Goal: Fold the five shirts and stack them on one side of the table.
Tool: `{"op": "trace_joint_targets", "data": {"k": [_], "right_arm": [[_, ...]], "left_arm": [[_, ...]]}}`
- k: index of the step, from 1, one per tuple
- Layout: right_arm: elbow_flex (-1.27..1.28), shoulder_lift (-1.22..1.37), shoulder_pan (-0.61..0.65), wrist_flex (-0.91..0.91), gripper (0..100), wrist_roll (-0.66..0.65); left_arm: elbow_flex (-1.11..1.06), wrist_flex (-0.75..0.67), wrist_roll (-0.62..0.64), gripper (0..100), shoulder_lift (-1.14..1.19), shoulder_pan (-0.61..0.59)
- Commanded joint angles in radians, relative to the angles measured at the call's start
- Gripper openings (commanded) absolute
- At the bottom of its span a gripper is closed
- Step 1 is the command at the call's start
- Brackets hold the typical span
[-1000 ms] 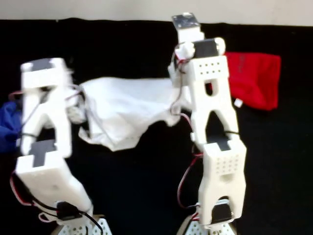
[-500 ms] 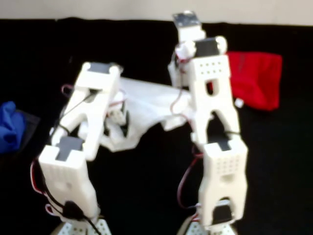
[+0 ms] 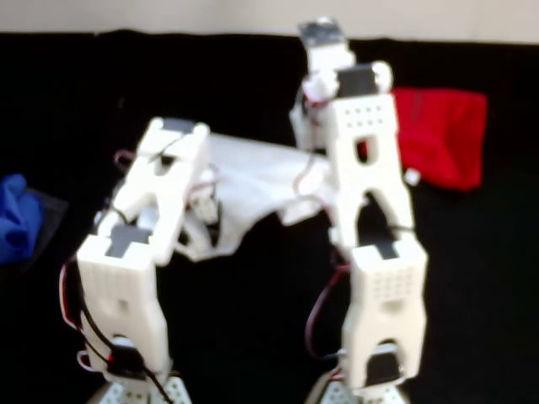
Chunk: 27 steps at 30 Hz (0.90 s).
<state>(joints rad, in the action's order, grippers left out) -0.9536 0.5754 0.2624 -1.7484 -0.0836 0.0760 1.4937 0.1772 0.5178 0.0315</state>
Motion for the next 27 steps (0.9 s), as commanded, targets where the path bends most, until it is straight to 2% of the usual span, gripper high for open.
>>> {"op": "trace_joint_targets", "data": {"k": [1,4,9,13,16,20,24,27], "right_arm": [[-0.035,-0.010,-0.015,-0.012,27.7,0.005],[-0.035,-0.008,-0.015,-0.012,27.7,0.005],[-0.035,-0.008,-0.015,-0.013,27.7,0.006],[-0.033,-0.010,-0.015,-0.013,27.7,0.008],[-0.042,-0.012,-0.015,-0.013,27.7,0.011],[-0.044,-0.013,-0.021,-0.010,27.7,0.035],[-0.044,-0.007,-0.013,0.008,27.7,0.097],[-0.044,-0.005,0.015,0.050,28.1,0.106]], "left_arm": [[0.054,0.011,0.008,13,-0.007,0.004],[0.102,0.035,0.008,0,0.001,0.002],[0.125,0.052,0.005,1,-0.015,0.001],[0.248,0.195,-0.018,1,-0.087,-0.031],[0.387,0.275,-0.170,1,-0.185,-0.131],[0.438,0.275,-0.377,1,-0.374,-0.337],[0.377,0.275,-0.489,1,-0.529,-0.506],[0.232,0.275,-0.539,1,-0.605,-0.590]]}}
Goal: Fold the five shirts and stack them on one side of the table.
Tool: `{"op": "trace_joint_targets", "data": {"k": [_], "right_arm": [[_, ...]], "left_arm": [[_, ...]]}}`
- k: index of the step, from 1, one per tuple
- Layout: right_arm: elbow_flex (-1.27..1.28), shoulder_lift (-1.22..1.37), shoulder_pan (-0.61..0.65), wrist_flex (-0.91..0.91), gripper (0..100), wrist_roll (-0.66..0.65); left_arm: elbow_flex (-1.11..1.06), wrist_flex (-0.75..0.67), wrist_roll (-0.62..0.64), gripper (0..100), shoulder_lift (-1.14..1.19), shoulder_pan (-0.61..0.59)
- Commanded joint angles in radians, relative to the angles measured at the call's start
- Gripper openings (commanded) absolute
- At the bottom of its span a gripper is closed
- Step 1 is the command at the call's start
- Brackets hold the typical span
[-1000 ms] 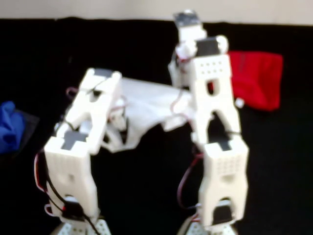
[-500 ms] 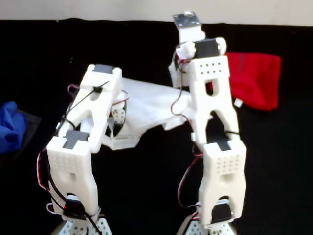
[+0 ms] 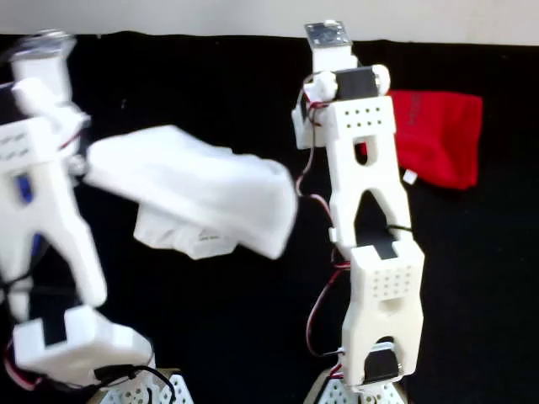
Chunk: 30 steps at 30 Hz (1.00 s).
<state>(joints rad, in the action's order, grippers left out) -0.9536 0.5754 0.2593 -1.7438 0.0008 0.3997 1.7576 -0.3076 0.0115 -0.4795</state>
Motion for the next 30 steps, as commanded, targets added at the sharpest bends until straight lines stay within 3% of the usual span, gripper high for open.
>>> {"op": "trace_joint_targets", "data": {"k": [1,6,9,14,26,28,30], "right_arm": [[-0.044,-0.005,0.033,0.067,28.1,0.021],[-0.033,0.018,0.120,0.162,32.4,0.041],[-0.042,0.087,0.193,0.170,40.8,0.074],[-0.044,0.243,0.312,0.196,41.6,0.075],[-0.044,0.453,0.449,0.352,40.1,0.069],[-0.042,0.484,0.452,0.343,33.6,0.051],[-0.042,0.507,0.452,0.318,19.0,-0.023]], "left_arm": [[-0.148,0.011,-0.075,1,-0.120,-0.107],[-0.329,0.011,-0.193,1,-0.202,-0.263],[-0.341,0.011,-0.264,1,-0.248,-0.380],[-0.360,0.012,-0.322,1,-0.289,-0.486],[-0.538,0.011,-0.318,1,-0.291,-0.453],[-0.550,0.011,-0.316,1,-0.291,-0.426],[-0.561,0.011,-0.316,1,-0.291,-0.394]]}}
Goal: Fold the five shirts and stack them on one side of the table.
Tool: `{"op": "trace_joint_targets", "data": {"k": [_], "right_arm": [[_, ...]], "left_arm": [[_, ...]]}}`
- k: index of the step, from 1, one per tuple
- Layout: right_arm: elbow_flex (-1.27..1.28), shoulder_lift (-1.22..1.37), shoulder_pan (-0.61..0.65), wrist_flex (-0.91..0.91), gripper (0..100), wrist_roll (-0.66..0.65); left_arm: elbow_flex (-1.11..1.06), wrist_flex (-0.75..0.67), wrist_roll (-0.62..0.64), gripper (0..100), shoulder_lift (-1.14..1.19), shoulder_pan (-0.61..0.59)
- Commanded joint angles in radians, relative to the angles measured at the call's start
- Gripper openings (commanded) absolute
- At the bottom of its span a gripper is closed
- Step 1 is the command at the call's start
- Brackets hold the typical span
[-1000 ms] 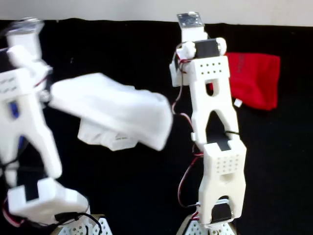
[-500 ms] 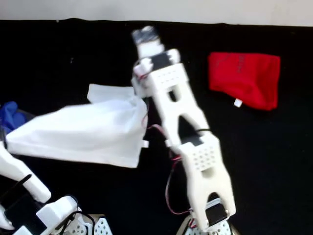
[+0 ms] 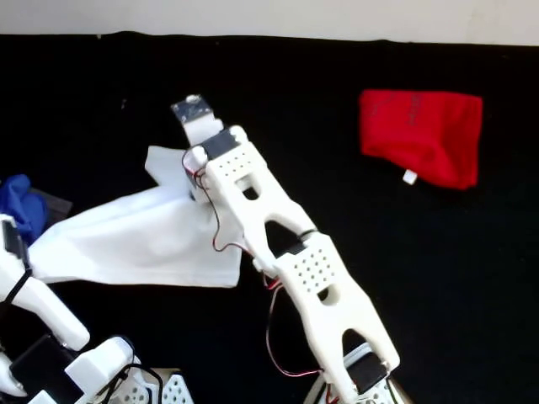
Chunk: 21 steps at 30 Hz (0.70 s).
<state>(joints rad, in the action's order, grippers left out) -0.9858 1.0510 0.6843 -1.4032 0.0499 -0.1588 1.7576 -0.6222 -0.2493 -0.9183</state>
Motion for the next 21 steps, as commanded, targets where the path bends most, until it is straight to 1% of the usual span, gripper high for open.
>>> {"op": "trace_joint_targets", "data": {"k": [1,2,3,4,5,7,10,12,14,16,19,21], "right_arm": [[-0.010,0.036,0.024,-0.030,10.0,-0.110],[-0.010,0.041,0.018,-0.031,1.2,-0.138],[-0.012,0.039,0.005,-0.036,0.5,-0.158],[-0.012,0.030,-0.008,-0.050,3.6,-0.161],[-0.018,0.013,-0.027,-0.059,3.6,-0.160],[-0.054,-0.027,-0.065,-0.088,0.3,-0.160],[-0.173,-0.102,-0.130,-0.157,0.6,-0.161],[-0.274,-0.156,-0.179,-0.200,0.6,-0.161],[-0.374,-0.202,-0.226,-0.236,0.6,-0.163],[-0.447,-0.246,-0.269,-0.263,0.6,-0.163],[-0.524,-0.298,-0.318,-0.298,0.6,-0.163],[-0.549,-0.332,-0.329,-0.335,0.6,-0.163]], "left_arm": [[-0.005,0.011,-0.002,1,-0.030,0.062],[-0.007,0.009,0.000,1,-0.030,0.079],[-0.004,0.009,0.017,1,-0.030,0.097],[0.001,0.009,0.041,1,-0.028,0.114],[0.002,-0.002,0.068,1,-0.028,0.133],[0.002,-0.055,0.126,1,-0.028,0.170],[0.012,-0.153,0.264,1,-0.028,0.208],[0.058,-0.199,0.361,1,-0.028,0.228],[0.147,-0.212,0.434,1,-0.028,0.257],[0.263,-0.210,0.480,1,-0.028,0.297],[0.444,-0.210,0.511,1,-0.028,0.367],[0.558,-0.210,0.517,1,-0.028,0.417]]}}
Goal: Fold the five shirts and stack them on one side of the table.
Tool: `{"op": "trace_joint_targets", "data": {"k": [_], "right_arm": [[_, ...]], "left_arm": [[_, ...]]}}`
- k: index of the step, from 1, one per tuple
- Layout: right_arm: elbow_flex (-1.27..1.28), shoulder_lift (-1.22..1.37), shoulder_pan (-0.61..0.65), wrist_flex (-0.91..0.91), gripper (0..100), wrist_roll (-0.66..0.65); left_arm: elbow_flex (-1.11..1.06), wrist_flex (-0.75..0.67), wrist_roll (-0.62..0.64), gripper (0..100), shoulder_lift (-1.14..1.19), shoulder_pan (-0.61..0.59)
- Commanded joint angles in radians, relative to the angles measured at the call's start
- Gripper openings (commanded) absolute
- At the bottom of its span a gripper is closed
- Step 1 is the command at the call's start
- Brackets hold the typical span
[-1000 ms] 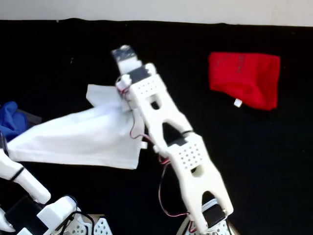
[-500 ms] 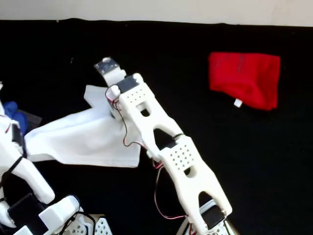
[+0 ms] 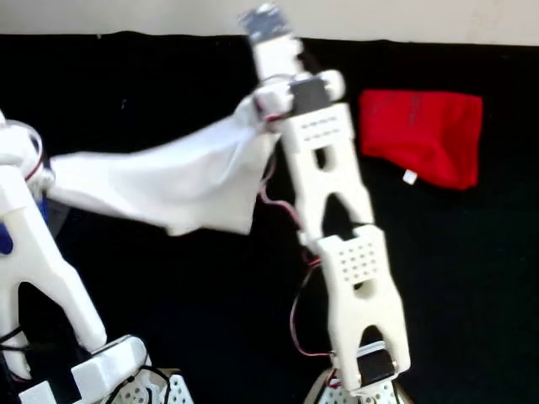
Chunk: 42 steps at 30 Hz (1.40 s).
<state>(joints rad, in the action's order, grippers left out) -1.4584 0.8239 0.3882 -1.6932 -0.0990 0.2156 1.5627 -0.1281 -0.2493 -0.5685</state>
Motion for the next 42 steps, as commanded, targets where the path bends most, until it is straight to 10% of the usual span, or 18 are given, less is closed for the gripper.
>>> {"op": "trace_joint_targets", "data": {"k": [1,9,27,42], "right_arm": [[-0.081,-0.122,-0.031,-0.068,0.6,-0.014],[0.200,-0.349,-0.022,-0.074,0.6,-0.011],[1.956,-1.122,0.047,0.254,0.9,-0.114],[1.616,-1.311,0.056,-0.067,25.2,-0.249]], "left_arm": [[0.232,-0.015,0.023,1,-0.028,0.090],[0.341,-0.014,0.023,1,-0.028,0.183],[-0.093,0.190,-0.044,1,-0.028,0.173],[-0.306,0.190,-0.158,1,-0.028,0.154]]}}
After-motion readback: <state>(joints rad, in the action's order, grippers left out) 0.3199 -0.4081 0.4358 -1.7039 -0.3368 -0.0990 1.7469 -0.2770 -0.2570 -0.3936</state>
